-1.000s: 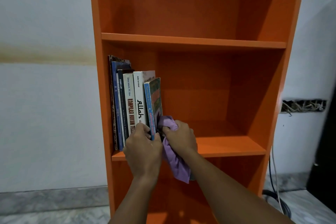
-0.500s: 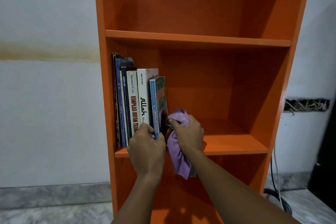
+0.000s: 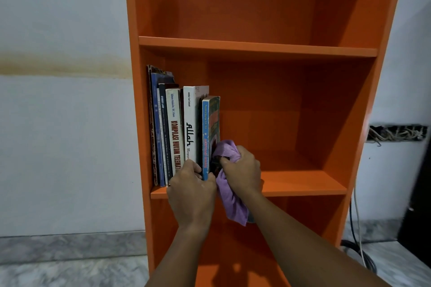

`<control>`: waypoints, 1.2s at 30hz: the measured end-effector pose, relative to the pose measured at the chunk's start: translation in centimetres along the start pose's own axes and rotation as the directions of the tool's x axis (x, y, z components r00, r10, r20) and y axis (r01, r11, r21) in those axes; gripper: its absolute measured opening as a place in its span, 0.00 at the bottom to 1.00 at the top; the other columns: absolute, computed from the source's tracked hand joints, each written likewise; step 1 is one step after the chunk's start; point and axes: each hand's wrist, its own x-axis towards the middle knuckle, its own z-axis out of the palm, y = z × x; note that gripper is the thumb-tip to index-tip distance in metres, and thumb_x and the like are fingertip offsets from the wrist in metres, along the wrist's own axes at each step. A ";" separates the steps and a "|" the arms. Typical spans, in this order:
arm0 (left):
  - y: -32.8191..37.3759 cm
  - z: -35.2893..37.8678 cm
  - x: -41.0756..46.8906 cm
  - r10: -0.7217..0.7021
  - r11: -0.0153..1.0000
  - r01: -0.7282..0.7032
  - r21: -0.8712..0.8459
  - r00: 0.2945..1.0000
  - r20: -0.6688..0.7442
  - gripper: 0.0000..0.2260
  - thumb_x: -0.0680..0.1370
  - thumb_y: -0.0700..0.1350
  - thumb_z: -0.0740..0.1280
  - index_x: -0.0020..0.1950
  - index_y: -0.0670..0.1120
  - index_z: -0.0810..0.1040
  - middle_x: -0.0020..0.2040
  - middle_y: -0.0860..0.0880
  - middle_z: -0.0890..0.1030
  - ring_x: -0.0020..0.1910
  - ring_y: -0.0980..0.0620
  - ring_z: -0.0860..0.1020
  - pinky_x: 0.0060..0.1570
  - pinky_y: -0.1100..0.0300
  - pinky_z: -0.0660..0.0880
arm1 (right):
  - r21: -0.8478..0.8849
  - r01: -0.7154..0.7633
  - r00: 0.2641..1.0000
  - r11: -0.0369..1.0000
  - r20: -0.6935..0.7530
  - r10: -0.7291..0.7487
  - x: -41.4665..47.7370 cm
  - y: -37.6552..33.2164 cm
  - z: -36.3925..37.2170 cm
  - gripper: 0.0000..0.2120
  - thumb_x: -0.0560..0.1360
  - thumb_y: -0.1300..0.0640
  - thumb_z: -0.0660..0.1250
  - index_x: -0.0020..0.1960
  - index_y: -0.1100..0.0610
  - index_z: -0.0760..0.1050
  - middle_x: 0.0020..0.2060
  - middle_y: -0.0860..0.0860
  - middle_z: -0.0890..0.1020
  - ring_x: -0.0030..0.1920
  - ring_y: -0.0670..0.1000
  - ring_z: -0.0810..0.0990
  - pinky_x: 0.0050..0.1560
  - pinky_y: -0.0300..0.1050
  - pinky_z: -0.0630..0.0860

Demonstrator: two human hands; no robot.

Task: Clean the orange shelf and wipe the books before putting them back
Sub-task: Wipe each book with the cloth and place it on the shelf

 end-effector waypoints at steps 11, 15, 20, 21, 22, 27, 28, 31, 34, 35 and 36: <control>-0.4 0.3 0.0 -0.016 1.000 0.016 -0.009 1.000 0.009 0.11 0.72 0.48 0.76 0.42 0.50 0.75 0.39 0.51 0.81 0.41 0.48 0.81 0.41 0.50 0.82 | 0.010 0.015 1.000 1.000 -0.009 -0.015 -0.1 -0.1 0.1 0.10 0.71 0.52 0.70 0.38 0.55 0.72 0.31 0.53 0.78 0.33 0.57 0.76 0.33 0.56 0.75; -0.1 -0.4 -0.2 -0.026 1.000 0.026 0.007 1.000 0.010 0.11 0.72 0.50 0.76 0.42 0.49 0.75 0.37 0.52 0.80 0.39 0.50 0.81 0.36 0.55 0.79 | 0.041 0.014 1.000 0.999 -0.021 -0.014 -0.1 -0.2 -0.2 0.11 0.73 0.53 0.70 0.37 0.55 0.70 0.30 0.52 0.76 0.31 0.53 0.73 0.33 0.53 0.73; 0.8 -2.3 -1.4 -0.091 0.976 0.072 0.205 0.993 0.082 0.15 0.69 0.61 0.74 0.45 0.53 0.77 0.40 0.53 0.81 0.40 0.49 0.79 0.36 0.58 0.73 | 0.168 -0.052 0.998 0.984 -0.024 0.057 -1.9 -0.9 -1.9 0.07 0.76 0.51 0.72 0.44 0.51 0.75 0.37 0.50 0.80 0.39 0.53 0.80 0.40 0.53 0.77; 0.9 -2.6 -1.9 -0.117 0.968 0.090 0.232 0.988 0.103 0.15 0.68 0.62 0.73 0.45 0.53 0.77 0.41 0.53 0.81 0.41 0.48 0.80 0.38 0.57 0.73 | 0.217 -0.061 0.997 0.974 -0.026 0.068 -2.8 -1.3 -2.7 0.07 0.76 0.52 0.72 0.45 0.50 0.75 0.38 0.48 0.80 0.39 0.52 0.80 0.41 0.52 0.78; 1.1 -2.9 -2.6 -0.137 0.964 0.105 0.245 0.984 0.116 0.15 0.67 0.61 0.72 0.46 0.53 0.78 0.42 0.52 0.82 0.42 0.46 0.81 0.40 0.56 0.75 | 0.263 -0.075 0.996 0.962 -0.024 0.084 -4.0 -1.6 -3.7 0.06 0.76 0.52 0.73 0.45 0.49 0.75 0.38 0.47 0.80 0.40 0.51 0.80 0.42 0.52 0.78; 2.0 -3.9 -9.7 -0.257 0.936 0.154 0.316 0.914 0.315 0.12 0.69 0.53 0.71 0.50 0.51 0.79 0.52 0.47 0.83 0.53 0.38 0.81 0.46 0.54 0.71 | 0.337 -0.246 0.968 0.909 0.043 0.247 -14.1 2.0 -9.5 0.08 0.75 0.55 0.73 0.53 0.50 0.79 0.42 0.47 0.83 0.46 0.52 0.83 0.46 0.51 0.78; 2.1 -3.9 -11.5 -0.255 0.932 0.126 0.340 0.893 0.371 0.12 0.69 0.51 0.70 0.51 0.51 0.80 0.53 0.46 0.83 0.54 0.38 0.81 0.46 0.54 0.71 | 0.327 -0.306 0.950 0.894 0.052 0.306 -16.1 3.5 -10.7 0.06 0.76 0.56 0.72 0.52 0.52 0.79 0.43 0.49 0.83 0.46 0.54 0.83 0.45 0.52 0.78; 0.9 -3.6 -20.3 -0.322 0.926 0.135 0.352 0.771 0.550 0.09 0.71 0.48 0.70 0.50 0.50 0.80 0.49 0.47 0.83 0.49 0.40 0.80 0.43 0.56 0.70 | 0.288 -0.635 0.768 0.716 0.136 0.626 -23.4 9.3 -14.6 0.10 0.78 0.54 0.69 0.58 0.56 0.77 0.46 0.56 0.81 0.45 0.59 0.81 0.38 0.50 0.75; -1.5 -2.9 -30.9 -0.490 0.866 0.278 0.416 0.635 0.597 0.07 0.72 0.49 0.69 0.49 0.49 0.78 0.46 0.46 0.82 0.46 0.41 0.81 0.42 0.55 0.75 | 0.275 -0.856 0.494 0.437 0.192 0.848 -29.4 15.1 -17.8 0.21 0.74 0.51 0.67 0.63 0.61 0.77 0.45 0.59 0.81 0.42 0.58 0.80 0.36 0.46 0.73; -2.5 -2.9 -34.1 -0.555 0.830 0.332 0.448 0.573 0.603 0.10 0.72 0.49 0.69 0.53 0.49 0.79 0.51 0.46 0.83 0.50 0.41 0.81 0.46 0.55 0.76 | 0.266 -0.878 0.451 0.397 0.189 0.872 -31.1 16.4 -18.4 0.23 0.72 0.52 0.67 0.64 0.63 0.76 0.45 0.59 0.81 0.44 0.59 0.80 0.37 0.47 0.74; -3.5 -3.1 -37.1 -0.604 0.797 0.371 0.477 0.509 0.613 0.13 0.73 0.50 0.69 0.57 0.49 0.78 0.56 0.45 0.82 0.55 0.41 0.81 0.50 0.55 0.75 | 0.244 -0.887 0.438 0.392 0.176 0.881 -33.1 17.6 -19.0 0.24 0.70 0.54 0.66 0.63 0.62 0.75 0.46 0.60 0.81 0.46 0.60 0.81 0.40 0.49 0.76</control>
